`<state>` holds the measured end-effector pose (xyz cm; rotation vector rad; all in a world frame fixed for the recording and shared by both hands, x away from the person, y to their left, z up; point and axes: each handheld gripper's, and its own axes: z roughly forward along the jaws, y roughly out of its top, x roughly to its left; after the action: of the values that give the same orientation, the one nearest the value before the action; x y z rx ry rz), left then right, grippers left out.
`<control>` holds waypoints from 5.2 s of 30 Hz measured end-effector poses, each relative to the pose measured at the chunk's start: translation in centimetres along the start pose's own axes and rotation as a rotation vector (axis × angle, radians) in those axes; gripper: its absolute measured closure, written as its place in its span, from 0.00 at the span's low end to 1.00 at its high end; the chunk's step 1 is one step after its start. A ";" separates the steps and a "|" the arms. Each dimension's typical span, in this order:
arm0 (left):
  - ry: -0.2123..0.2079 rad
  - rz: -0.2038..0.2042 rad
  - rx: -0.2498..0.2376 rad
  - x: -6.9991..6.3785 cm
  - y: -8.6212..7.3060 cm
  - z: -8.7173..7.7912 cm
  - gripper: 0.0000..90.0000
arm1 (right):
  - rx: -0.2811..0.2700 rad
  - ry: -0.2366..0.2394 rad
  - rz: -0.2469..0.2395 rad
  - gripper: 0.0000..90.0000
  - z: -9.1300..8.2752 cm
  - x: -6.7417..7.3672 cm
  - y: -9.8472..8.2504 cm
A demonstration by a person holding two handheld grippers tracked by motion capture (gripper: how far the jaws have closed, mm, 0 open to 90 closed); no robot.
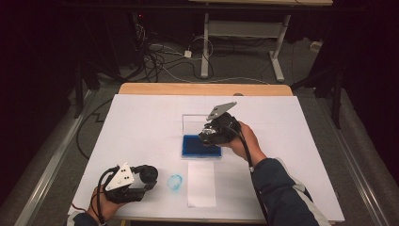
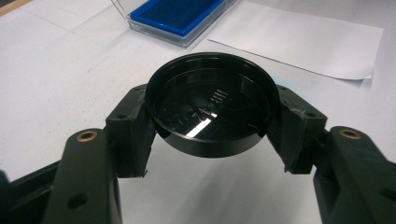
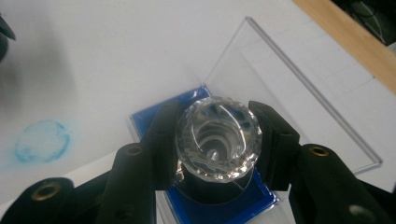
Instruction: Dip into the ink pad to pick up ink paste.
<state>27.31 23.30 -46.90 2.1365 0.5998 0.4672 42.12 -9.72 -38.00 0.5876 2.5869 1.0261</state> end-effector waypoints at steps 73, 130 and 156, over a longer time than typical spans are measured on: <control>-0.005 -0.003 0.007 0.1 -0.2 0.1 0.40 | 0.078 0.054 0.081 0.63 4.2 -1.2 -2.5; -0.010 0.002 0.007 0.0 0.0 0.2 0.40 | 0.057 0.049 0.065 0.62 2.6 -0.7 -1.7; -0.011 0.000 0.010 0.1 0.3 0.8 0.40 | -0.097 0.007 0.009 0.62 -3.9 0.6 -2.0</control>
<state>27.85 22.71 -47.07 2.1471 0.5969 0.4530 39.48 -13.00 -36.74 0.5725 2.5259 1.1513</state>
